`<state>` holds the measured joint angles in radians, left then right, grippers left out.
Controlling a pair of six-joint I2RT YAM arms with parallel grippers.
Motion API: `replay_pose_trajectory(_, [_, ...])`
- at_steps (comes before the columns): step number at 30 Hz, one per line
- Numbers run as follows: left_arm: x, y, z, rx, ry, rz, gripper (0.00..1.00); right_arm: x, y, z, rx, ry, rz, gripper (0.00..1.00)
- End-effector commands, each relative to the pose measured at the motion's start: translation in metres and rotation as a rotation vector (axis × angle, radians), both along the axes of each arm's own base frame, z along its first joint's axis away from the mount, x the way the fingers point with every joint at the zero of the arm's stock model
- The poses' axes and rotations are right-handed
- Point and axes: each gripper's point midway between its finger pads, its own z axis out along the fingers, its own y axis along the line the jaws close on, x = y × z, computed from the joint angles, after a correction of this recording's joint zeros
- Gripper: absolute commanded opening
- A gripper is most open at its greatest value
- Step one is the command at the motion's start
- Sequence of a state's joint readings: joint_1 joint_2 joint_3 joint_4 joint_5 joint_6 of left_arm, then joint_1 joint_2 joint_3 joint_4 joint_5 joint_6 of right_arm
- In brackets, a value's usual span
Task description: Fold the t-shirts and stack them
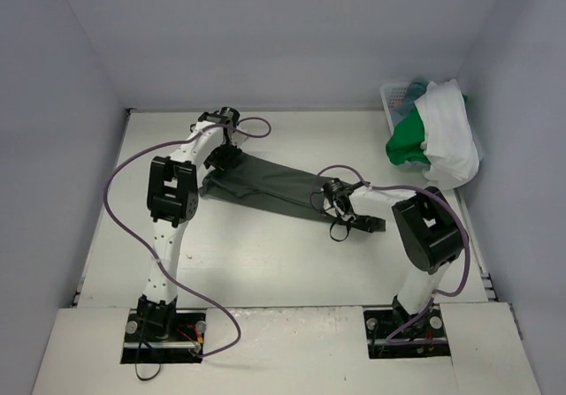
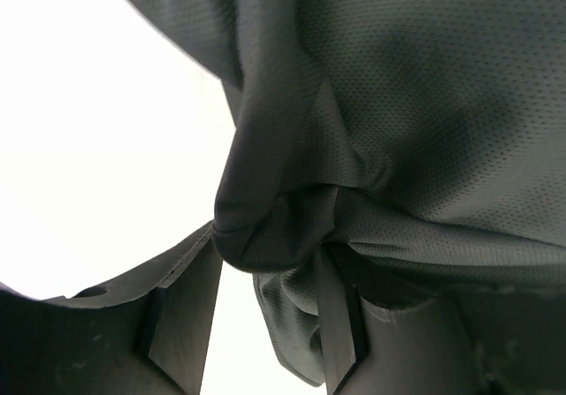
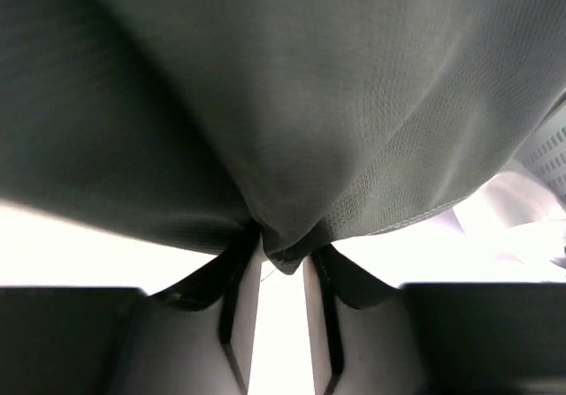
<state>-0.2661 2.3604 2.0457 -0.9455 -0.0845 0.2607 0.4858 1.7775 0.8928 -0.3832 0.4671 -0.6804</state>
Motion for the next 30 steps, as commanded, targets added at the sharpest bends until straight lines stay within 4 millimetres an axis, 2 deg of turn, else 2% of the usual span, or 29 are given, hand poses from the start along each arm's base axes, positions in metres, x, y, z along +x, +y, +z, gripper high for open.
replay_pose_trajectory(1, [0.023,0.006,-0.007,0.019,-0.042,0.020,0.40,-0.021,0.027,-0.009,0.131,0.072,0.001,0.30])
replay_pose_trajectory(4, [0.033,0.012,-0.008,0.041,-0.056,0.034,0.40,-0.003,0.034,0.010,0.145,-0.006,0.006,0.40])
replay_pose_trajectory(7, [0.046,0.020,0.011,0.025,-0.108,0.079,0.40,0.020,0.043,0.039,0.181,-0.119,0.000,0.49])
replay_pose_trajectory(11, [0.057,0.023,0.050,-0.011,-0.196,0.103,0.49,0.043,0.051,0.080,0.224,-0.254,-0.008,0.59])
replay_pose_trajectory(13, [0.064,0.023,0.078,-0.020,-0.257,0.109,0.56,0.048,0.049,0.093,0.215,-0.300,-0.016,0.65])
replay_pose_trajectory(14, [0.063,0.024,0.081,-0.021,-0.260,0.109,0.57,0.050,0.048,0.098,0.213,-0.314,-0.018,0.65])
replay_pose_trajectory(15, [0.066,0.024,0.096,-0.022,-0.291,0.112,0.59,0.050,0.048,0.101,0.213,-0.323,-0.018,0.66])
replay_pose_trajectory(17, [0.064,0.025,0.109,-0.025,-0.306,0.119,0.59,0.051,0.046,0.109,0.211,-0.349,-0.023,0.66])
replay_pose_trajectory(18, [0.064,0.023,0.123,-0.040,-0.330,0.116,0.59,0.051,0.046,0.111,0.213,-0.356,-0.023,0.66])
replay_pose_trajectory(23, [0.047,0.019,0.149,-0.088,-0.335,0.115,0.60,0.049,0.043,0.117,0.217,-0.368,-0.024,0.67])
replay_pose_trajectory(24, [0.043,0.020,0.159,-0.095,-0.352,0.113,0.59,0.048,0.043,0.116,0.218,-0.364,-0.024,0.66])
replay_pose_trajectory(29, [0.026,0.020,0.162,-0.104,-0.328,0.109,0.60,0.050,0.048,0.113,0.249,-0.351,-0.026,0.65])
replay_pose_trajectory(30, [0.023,0.020,0.166,-0.109,-0.332,0.109,0.60,0.050,0.056,0.109,0.287,-0.331,-0.016,0.62])
